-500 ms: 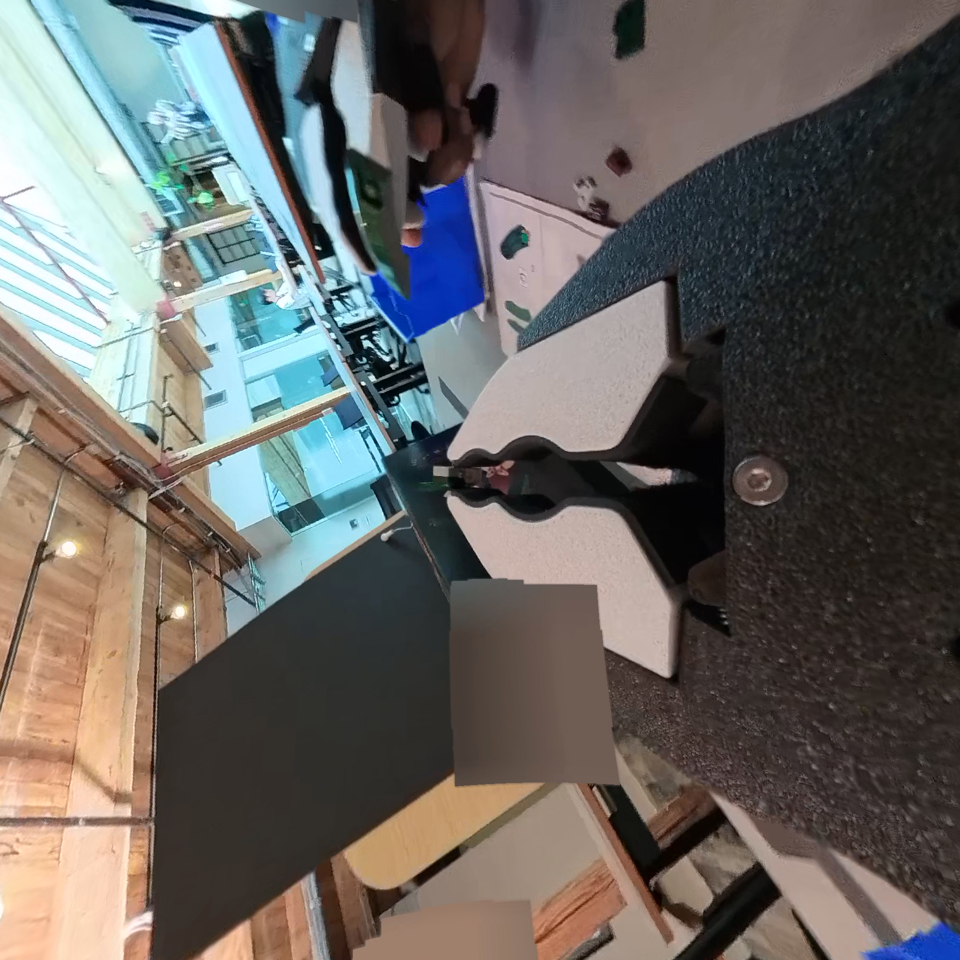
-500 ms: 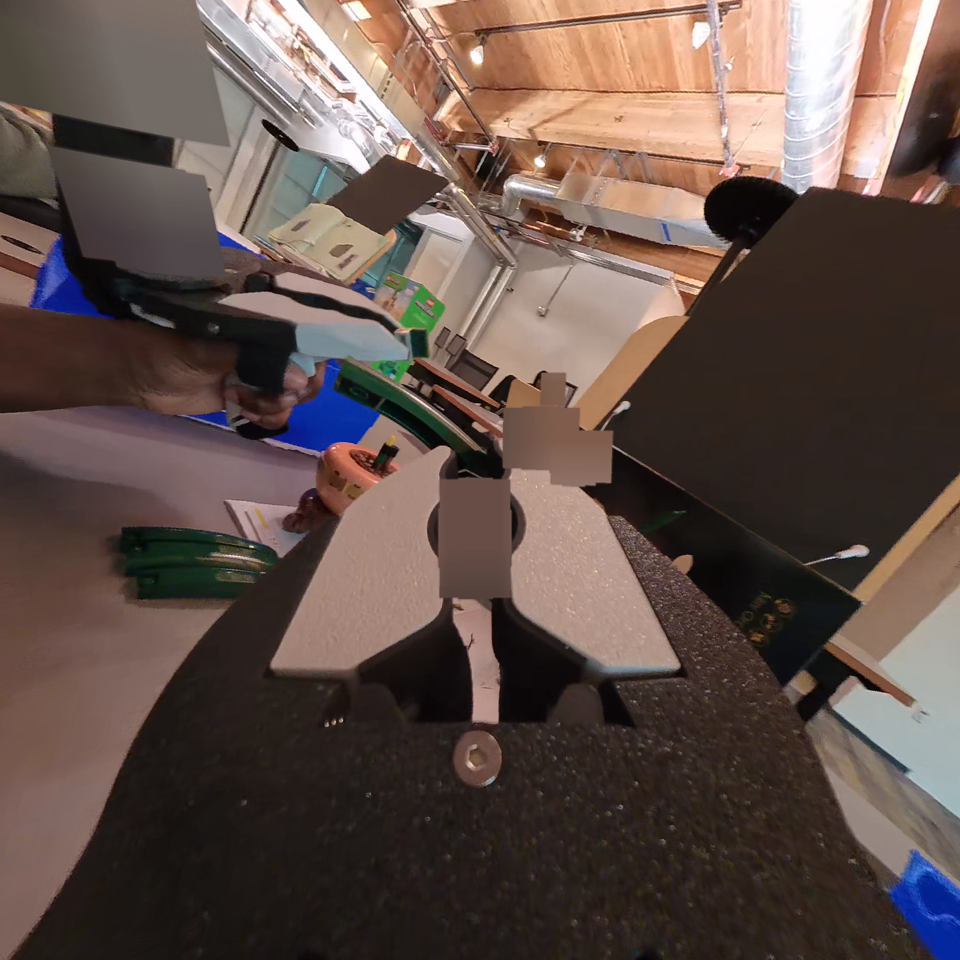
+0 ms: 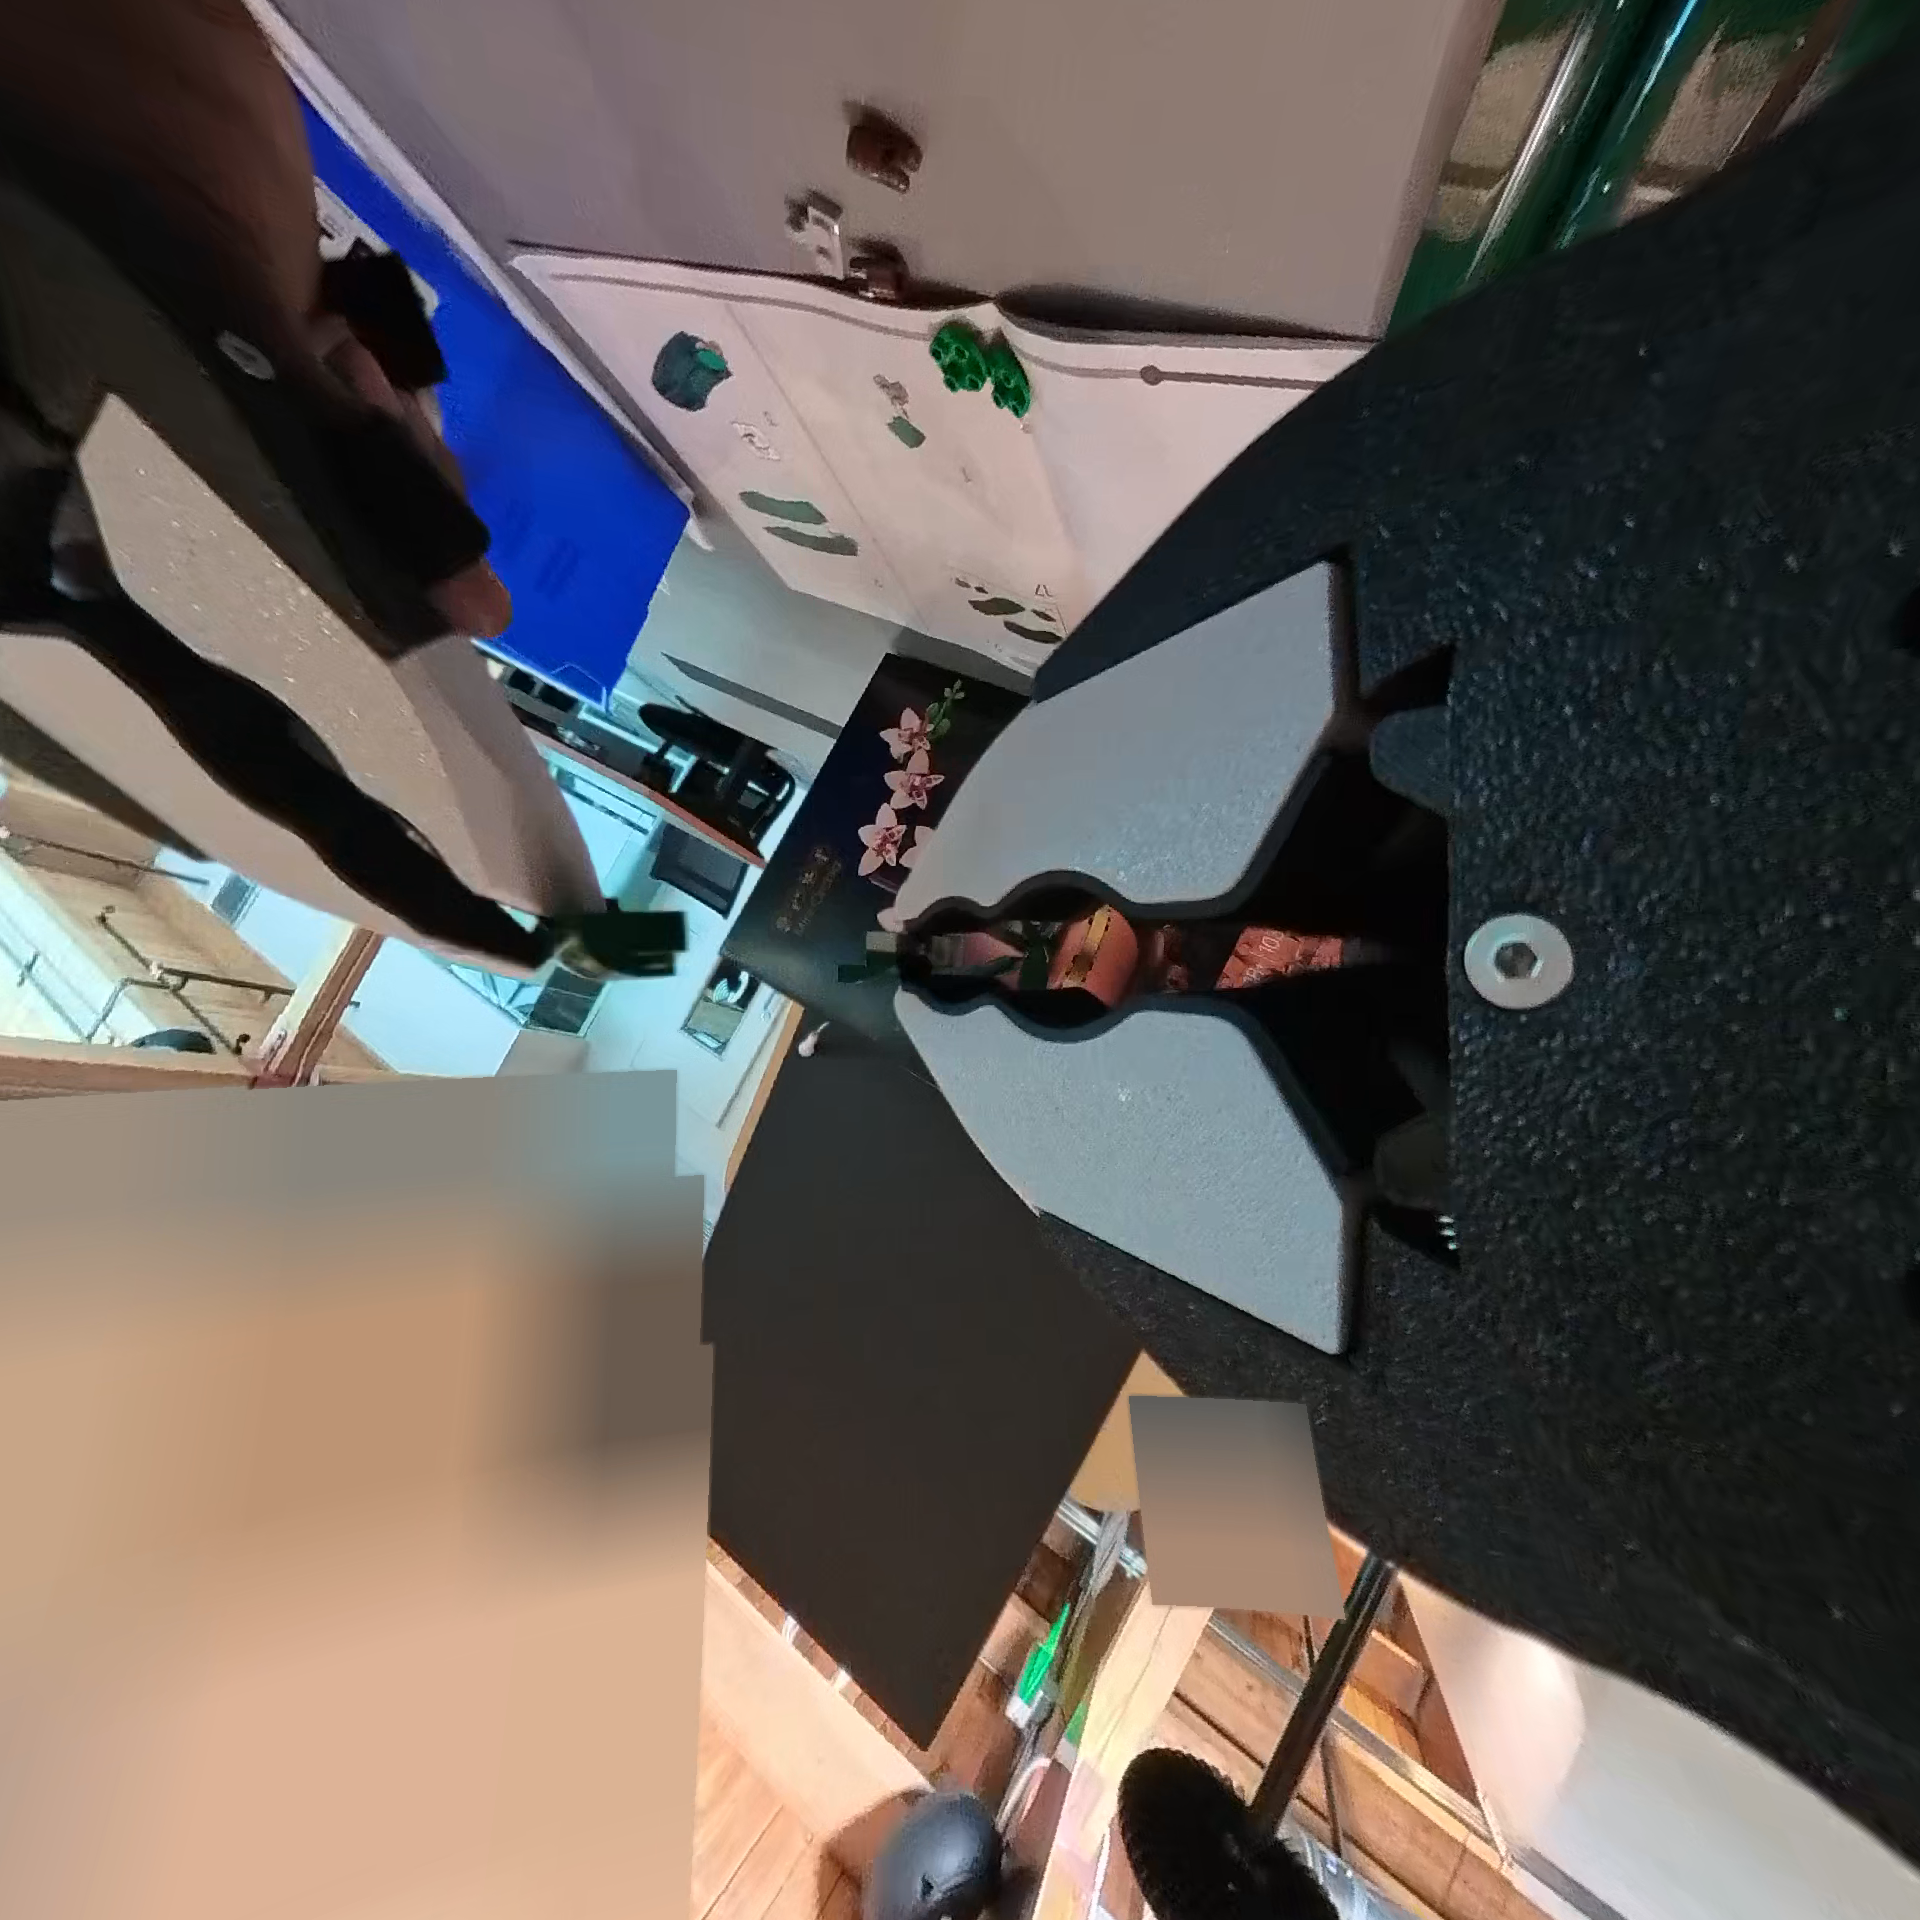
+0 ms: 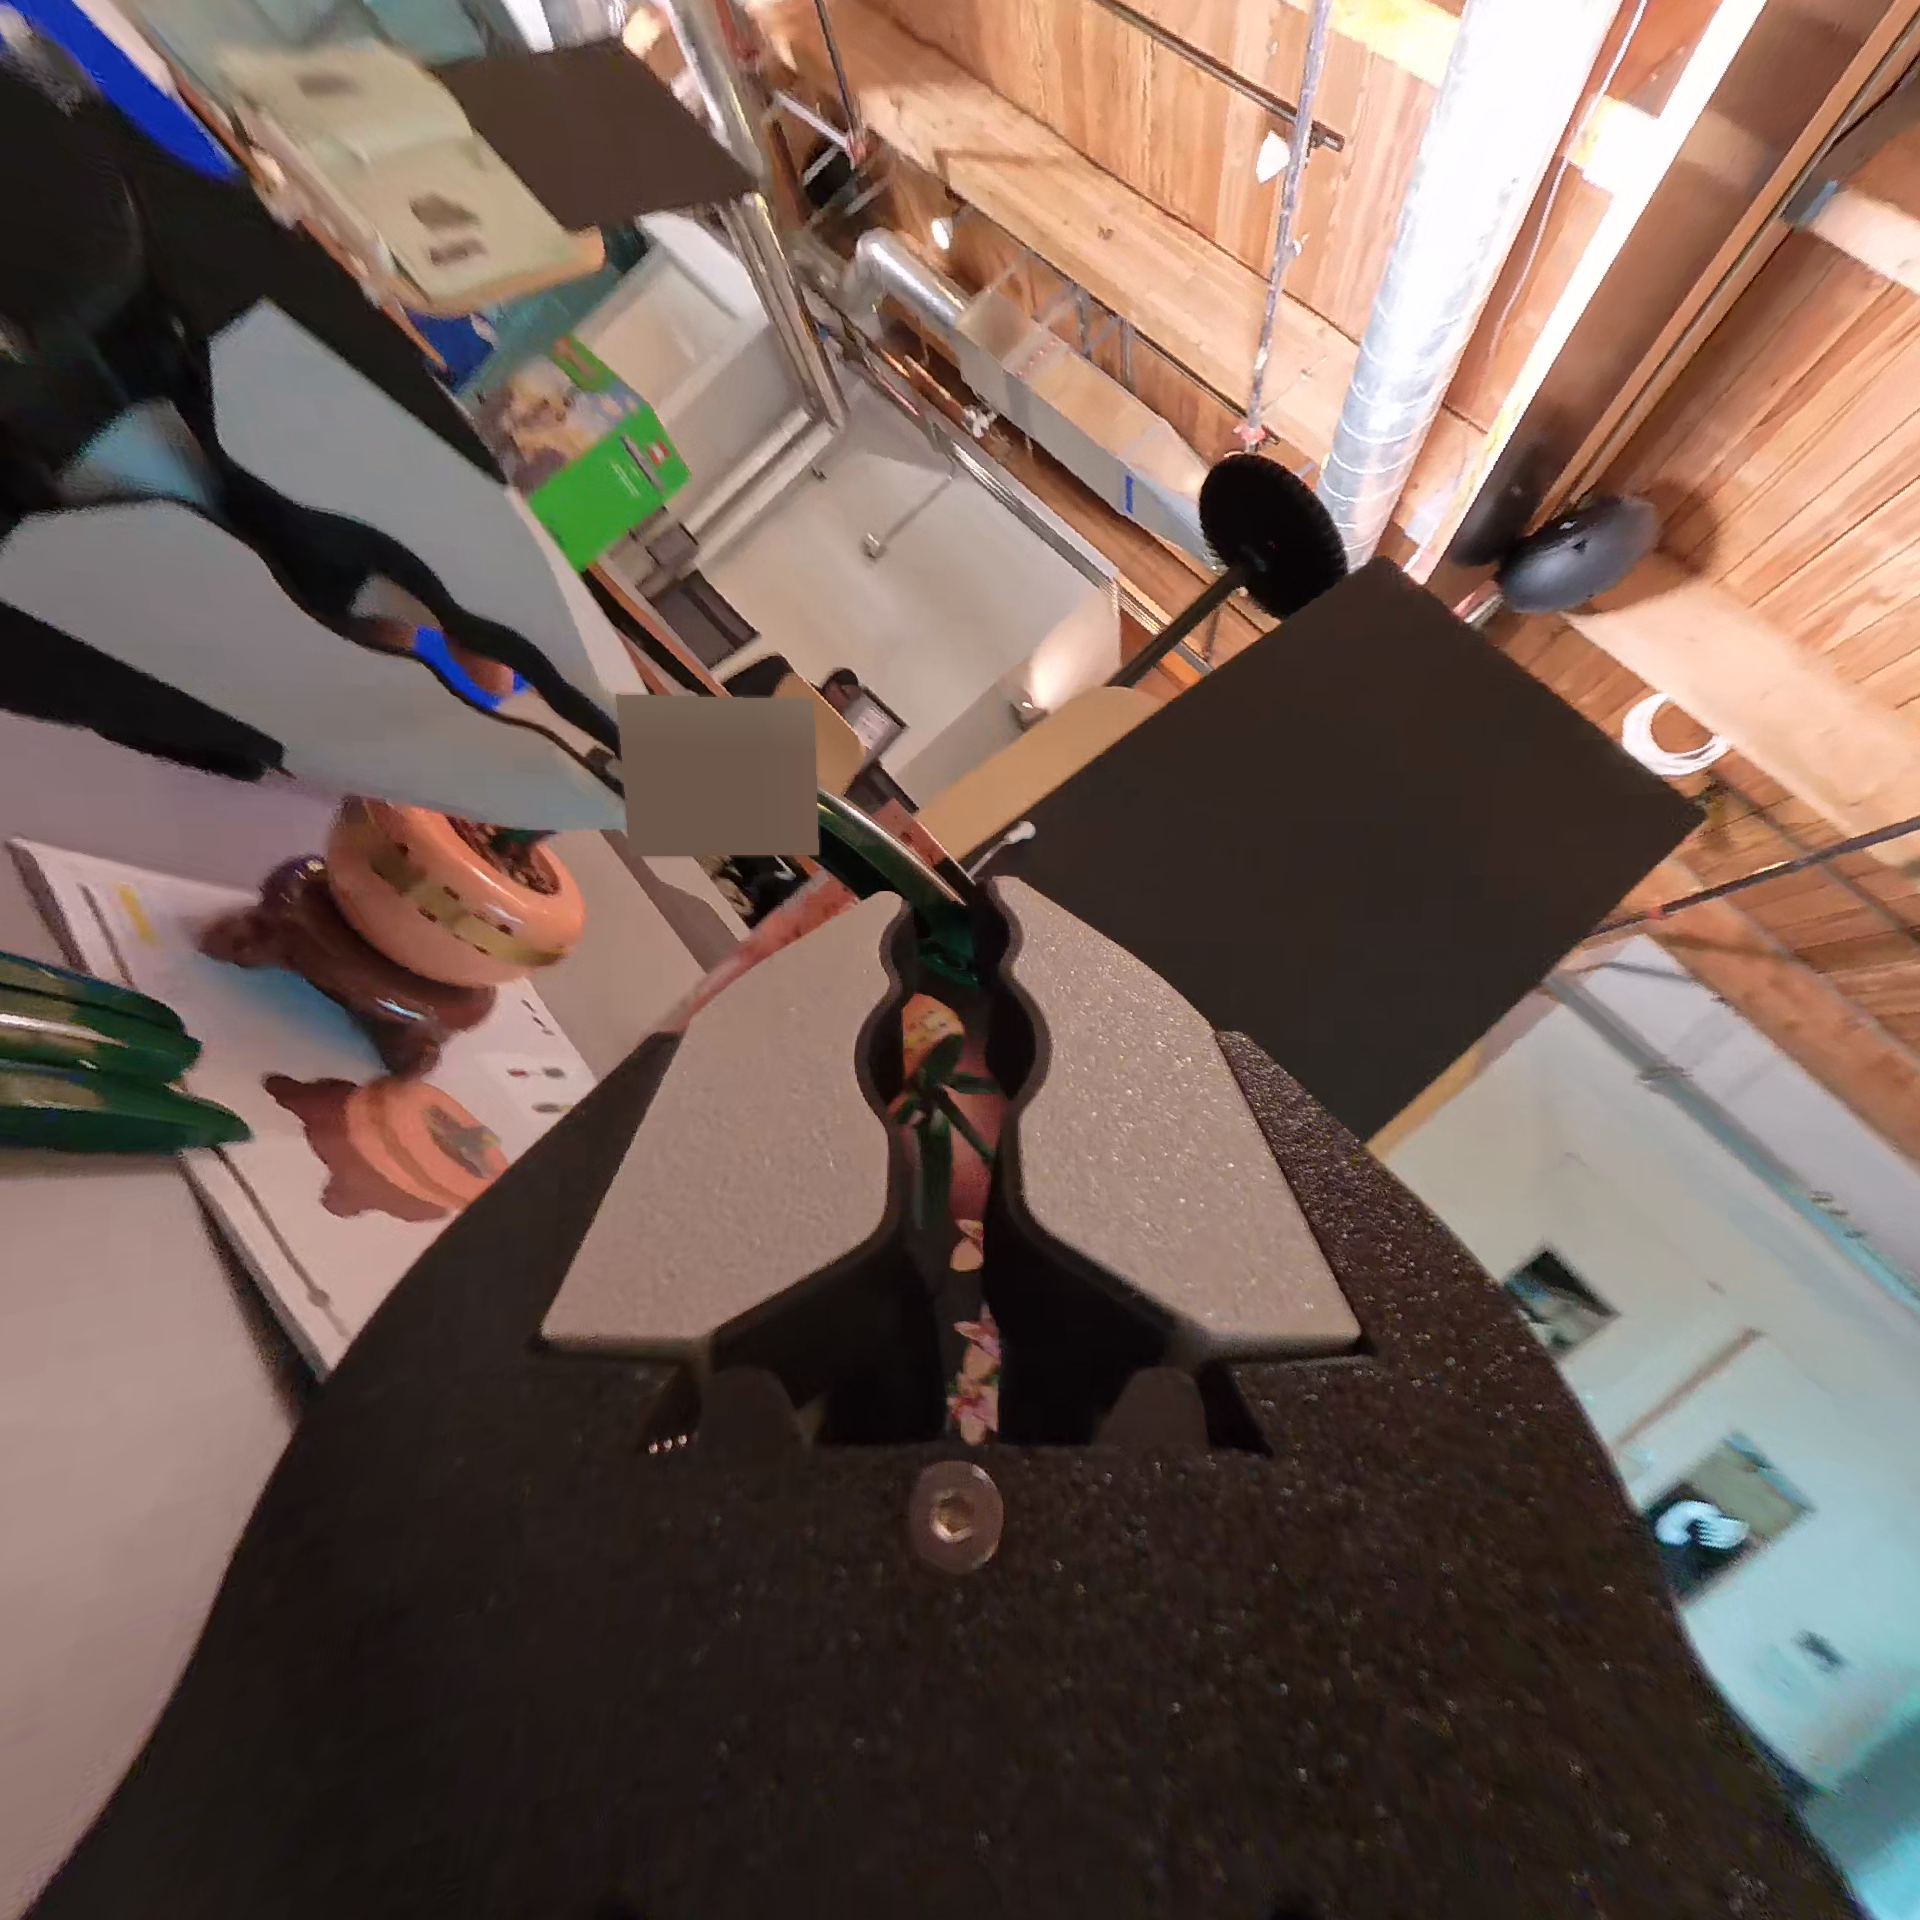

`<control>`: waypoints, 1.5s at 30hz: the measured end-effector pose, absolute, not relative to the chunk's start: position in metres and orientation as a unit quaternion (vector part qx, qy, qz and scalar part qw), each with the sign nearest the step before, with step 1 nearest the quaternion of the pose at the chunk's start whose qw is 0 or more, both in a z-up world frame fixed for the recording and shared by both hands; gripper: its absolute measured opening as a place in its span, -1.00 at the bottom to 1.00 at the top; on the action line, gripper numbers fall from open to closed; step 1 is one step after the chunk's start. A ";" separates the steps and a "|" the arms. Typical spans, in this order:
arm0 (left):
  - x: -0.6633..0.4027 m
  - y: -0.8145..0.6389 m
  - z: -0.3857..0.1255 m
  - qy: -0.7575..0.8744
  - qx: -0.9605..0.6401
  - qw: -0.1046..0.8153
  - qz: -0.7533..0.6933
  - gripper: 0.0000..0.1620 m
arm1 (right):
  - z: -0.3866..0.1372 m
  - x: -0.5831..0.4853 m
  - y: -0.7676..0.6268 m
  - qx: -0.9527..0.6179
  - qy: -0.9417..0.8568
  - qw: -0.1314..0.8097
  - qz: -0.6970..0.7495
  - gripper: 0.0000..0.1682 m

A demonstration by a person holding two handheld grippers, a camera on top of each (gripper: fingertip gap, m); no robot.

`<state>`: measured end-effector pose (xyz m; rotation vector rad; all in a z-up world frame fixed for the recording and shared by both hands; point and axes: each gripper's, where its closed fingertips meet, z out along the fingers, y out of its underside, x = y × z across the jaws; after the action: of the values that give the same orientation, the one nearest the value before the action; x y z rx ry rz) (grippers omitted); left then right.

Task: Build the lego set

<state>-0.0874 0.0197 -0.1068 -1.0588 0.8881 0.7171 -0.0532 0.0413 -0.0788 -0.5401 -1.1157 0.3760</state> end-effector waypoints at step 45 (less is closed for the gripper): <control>-0.076 0.042 -0.130 0.317 -0.621 0.706 0.121 -0.92 | -0.109 -0.069 0.068 -0.318 -0.524 0.790 -0.003 -0.89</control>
<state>-0.0762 0.0415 -0.1296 -1.3809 0.7045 0.2678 -0.0687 0.0676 -0.1094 -0.6851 -1.1283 -0.0069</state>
